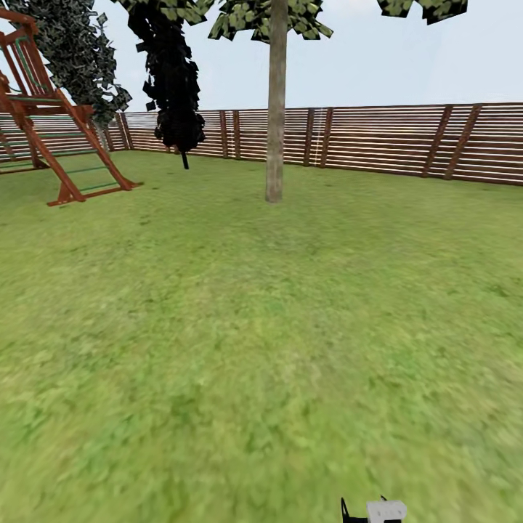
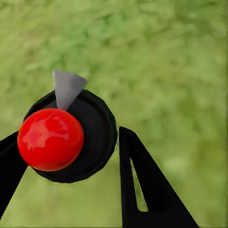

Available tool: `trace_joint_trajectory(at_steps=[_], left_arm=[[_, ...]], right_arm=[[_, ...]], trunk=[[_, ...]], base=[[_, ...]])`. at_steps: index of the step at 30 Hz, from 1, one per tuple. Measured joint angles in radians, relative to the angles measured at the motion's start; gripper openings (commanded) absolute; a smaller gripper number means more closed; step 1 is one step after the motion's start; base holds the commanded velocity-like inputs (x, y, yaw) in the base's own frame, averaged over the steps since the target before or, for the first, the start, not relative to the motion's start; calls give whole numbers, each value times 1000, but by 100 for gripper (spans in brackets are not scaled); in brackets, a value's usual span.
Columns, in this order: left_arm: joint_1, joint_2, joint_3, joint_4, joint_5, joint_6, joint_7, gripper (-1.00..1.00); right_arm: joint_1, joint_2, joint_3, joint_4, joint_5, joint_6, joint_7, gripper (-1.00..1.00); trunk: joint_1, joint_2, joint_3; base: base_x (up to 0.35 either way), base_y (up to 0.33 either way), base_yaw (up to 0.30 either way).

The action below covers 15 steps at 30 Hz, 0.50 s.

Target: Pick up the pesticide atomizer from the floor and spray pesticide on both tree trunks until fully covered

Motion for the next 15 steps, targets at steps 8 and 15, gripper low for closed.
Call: trace_joint_trajectory(at_steps=[8, 15], left_arm=[[0, 0, 0, 0, 0, 0, 0, -100], [0, 0, 0, 0, 0, 0, 0, -100]], right_arm=[[0, 0, 0, 0, 0, 0, 0, 100], [0, 0, 0, 0, 0, 0, 0, 100]], trunk=[[0, 0, 0], [0, 0, 0]], base=[[339, 0, 0], [339, 0, 0]])
